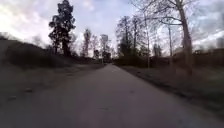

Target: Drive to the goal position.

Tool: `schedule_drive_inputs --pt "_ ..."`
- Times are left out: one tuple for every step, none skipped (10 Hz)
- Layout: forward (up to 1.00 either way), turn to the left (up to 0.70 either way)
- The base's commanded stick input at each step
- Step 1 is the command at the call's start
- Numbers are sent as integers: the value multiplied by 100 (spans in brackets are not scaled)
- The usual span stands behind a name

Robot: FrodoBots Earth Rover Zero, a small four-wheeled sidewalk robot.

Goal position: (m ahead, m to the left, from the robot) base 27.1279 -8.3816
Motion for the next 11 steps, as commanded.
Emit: schedule_drive_inputs --pt "100 1" --pt "100 1" --pt "100 1" --pt "100 1" --pt "100 1" --pt "100 1" --pt "100 1" --pt "100 1" --pt "100 1" --pt "100 1" --pt "100 0"
